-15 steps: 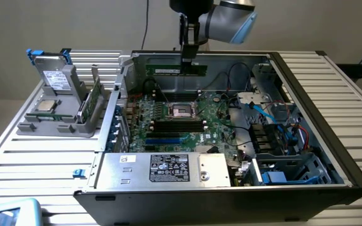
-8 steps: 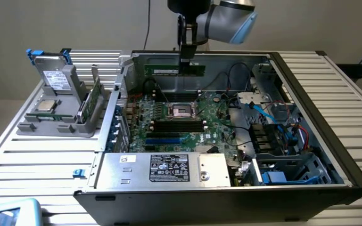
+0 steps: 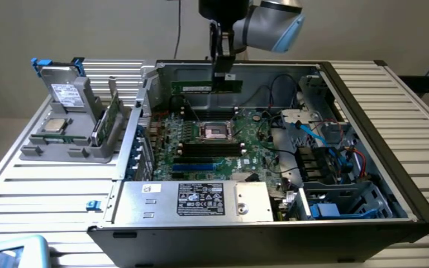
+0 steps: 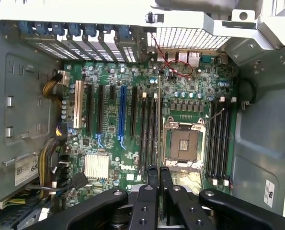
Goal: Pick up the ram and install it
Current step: 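Insert the ram into the slot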
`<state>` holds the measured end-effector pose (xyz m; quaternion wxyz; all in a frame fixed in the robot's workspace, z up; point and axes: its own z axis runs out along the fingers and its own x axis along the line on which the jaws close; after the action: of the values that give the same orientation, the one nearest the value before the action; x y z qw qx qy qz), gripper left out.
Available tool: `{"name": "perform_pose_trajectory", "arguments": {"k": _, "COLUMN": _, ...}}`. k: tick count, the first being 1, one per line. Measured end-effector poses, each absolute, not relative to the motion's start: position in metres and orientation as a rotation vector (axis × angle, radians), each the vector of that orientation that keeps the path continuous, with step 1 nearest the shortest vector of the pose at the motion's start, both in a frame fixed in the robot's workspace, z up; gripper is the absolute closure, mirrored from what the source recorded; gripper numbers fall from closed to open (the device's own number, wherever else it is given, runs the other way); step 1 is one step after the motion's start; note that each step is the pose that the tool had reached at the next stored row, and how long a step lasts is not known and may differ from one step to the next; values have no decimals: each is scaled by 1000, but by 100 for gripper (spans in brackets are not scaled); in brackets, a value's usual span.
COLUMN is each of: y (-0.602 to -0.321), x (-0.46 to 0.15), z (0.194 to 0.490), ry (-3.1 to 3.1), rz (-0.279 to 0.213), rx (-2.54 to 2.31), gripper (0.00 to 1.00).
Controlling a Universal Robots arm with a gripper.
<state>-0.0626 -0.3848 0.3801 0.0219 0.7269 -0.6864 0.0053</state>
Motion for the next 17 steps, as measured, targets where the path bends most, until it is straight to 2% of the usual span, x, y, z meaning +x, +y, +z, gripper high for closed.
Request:
{"name": "perform_pose_trajectory", "arguments": {"k": 13, "y": -385, "x": -60, "z": 374, "ry": -2122, "rz": 26, "rx": 2247, "gripper": 87}}
{"name": "perform_pose_trajectory", "arguments": {"k": 17, "y": -384, "x": -60, "z": 373, "ry": -2121, "rz": 44, "rx": 2237, "gripper": 87}}
